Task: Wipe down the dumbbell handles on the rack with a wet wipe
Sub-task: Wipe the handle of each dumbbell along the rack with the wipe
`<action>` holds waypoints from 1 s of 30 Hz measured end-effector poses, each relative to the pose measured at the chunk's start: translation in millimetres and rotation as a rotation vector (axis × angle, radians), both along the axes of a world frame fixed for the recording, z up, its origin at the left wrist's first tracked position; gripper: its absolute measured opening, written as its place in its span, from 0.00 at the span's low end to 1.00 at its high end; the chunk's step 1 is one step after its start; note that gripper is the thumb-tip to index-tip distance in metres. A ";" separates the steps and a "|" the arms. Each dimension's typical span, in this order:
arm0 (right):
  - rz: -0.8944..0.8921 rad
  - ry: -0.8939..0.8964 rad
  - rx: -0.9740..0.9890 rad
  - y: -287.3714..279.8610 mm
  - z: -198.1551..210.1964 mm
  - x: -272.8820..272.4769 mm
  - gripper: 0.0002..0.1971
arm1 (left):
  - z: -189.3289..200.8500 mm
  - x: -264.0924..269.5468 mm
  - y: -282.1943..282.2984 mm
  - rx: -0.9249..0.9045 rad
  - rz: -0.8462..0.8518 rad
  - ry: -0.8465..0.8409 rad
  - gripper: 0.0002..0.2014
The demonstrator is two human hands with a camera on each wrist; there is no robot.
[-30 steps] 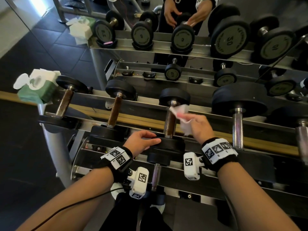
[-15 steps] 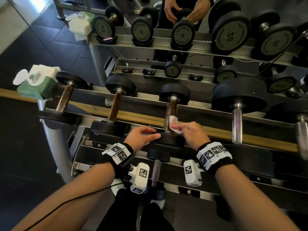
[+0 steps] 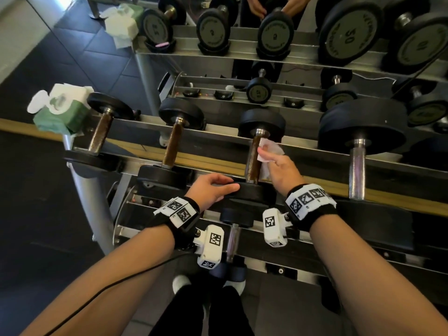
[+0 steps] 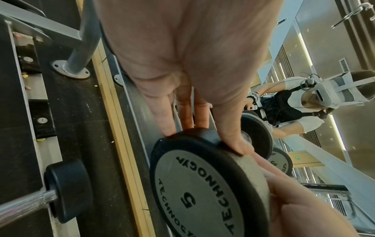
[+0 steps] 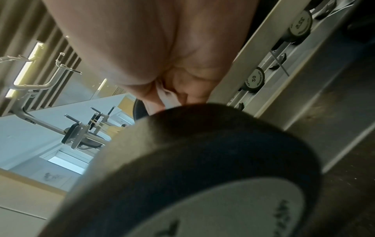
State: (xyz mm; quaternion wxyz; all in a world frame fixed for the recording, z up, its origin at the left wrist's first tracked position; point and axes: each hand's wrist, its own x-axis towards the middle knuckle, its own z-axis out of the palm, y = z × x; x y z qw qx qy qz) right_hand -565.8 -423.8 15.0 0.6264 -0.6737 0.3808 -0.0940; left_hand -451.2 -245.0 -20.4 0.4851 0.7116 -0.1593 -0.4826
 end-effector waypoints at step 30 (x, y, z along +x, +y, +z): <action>0.014 -0.004 -0.130 134.9 6.7 -144.6 0.16 | -44.8 -109.0 149.5 0.071 0.124 -0.217 0.13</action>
